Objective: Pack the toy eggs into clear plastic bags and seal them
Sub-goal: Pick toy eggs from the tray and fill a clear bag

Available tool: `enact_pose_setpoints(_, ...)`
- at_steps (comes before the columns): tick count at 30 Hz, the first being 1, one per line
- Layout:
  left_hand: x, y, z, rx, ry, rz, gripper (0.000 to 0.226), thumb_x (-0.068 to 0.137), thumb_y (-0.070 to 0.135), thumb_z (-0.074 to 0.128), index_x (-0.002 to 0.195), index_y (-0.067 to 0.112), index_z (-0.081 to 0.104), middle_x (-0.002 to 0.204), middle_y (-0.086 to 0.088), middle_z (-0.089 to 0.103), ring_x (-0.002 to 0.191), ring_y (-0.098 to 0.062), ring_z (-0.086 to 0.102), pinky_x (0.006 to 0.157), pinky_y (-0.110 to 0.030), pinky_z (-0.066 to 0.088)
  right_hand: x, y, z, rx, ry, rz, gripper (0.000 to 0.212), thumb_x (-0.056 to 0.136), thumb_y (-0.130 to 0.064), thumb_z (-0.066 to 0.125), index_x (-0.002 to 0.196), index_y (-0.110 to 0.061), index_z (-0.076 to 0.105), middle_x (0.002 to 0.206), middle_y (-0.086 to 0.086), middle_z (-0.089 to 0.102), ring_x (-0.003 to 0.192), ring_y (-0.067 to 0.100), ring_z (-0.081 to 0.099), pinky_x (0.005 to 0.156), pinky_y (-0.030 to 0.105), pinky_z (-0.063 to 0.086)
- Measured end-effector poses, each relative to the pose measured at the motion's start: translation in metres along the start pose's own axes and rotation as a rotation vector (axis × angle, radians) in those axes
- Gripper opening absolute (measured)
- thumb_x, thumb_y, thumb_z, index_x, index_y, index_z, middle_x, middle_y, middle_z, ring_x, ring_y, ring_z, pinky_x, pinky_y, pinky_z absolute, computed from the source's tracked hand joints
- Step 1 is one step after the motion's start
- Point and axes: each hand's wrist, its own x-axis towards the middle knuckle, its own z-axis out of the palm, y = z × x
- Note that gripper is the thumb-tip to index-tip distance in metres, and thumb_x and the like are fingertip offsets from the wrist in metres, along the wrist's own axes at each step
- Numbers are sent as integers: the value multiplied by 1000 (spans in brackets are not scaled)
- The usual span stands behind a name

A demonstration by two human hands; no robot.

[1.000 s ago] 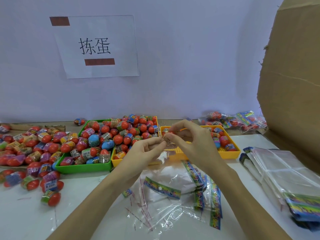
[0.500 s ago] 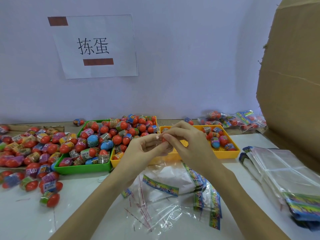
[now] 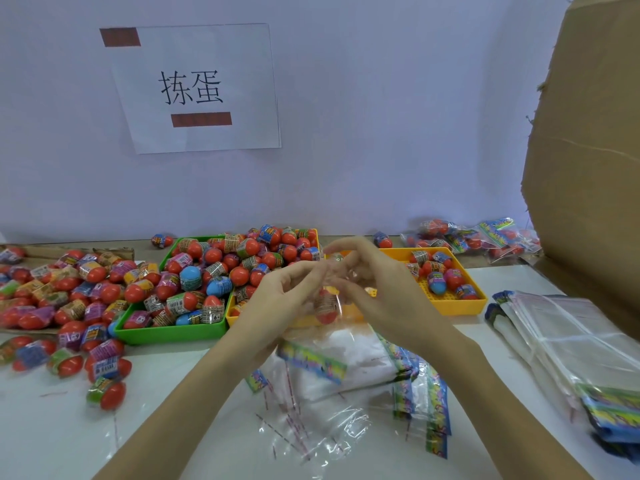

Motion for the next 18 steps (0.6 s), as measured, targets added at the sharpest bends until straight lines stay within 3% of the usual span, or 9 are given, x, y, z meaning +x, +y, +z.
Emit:
enact_pose_setpoints(3,-1,0,-1,-13,-146,-60,39,92,39,83,129,32,72,119,-2,79,110,-28,77,91,-37,65,1,1,-5,15,30,19,38,102,-3,63,133,-23,56,94,-2,63,76,15,74,76,33,60)
enact_pose_setpoints(5,-2,-1,0,-54,-191,-87,46,87,24,89,130,26,72,118,-6,79,104,-32,78,85,-34,65,0,1,-6,6,9,21,39,103,-3,61,135,-23,55,95,-2,61,77,14,75,76,34,60)
enact_pose_setpoints(9,1,-4,-3,-76,-173,-84,57,84,10,89,135,26,68,120,-12,78,109,-38,76,96,-46,63,-1,0,-6,45,-9,24,40,103,-2,61,137,-22,54,99,2,62,83,15,76,80,34,60)
enact_pose_setpoints(12,2,-6,-3,-57,-160,-67,68,84,-1,86,141,27,60,122,-6,78,104,-35,76,91,-45,64,-1,-2,-6,45,8,10,41,101,-1,65,135,-22,57,98,-3,67,88,17,74,80,35,58)
enact_pose_setpoints(15,2,-7,-1,13,-153,-34,67,84,11,90,140,34,59,124,1,77,107,-36,75,92,-47,64,-1,-4,-4,-53,31,-49,41,99,-1,66,134,-20,59,96,-11,66,89,14,67,80,31,56)
enact_pose_setpoints(18,2,-6,-2,12,-148,24,50,88,27,88,132,35,68,124,1,77,109,-27,77,88,-34,64,-1,-4,-3,-195,62,-135,41,100,1,63,136,-17,60,97,-11,67,92,8,63,88,28,50)
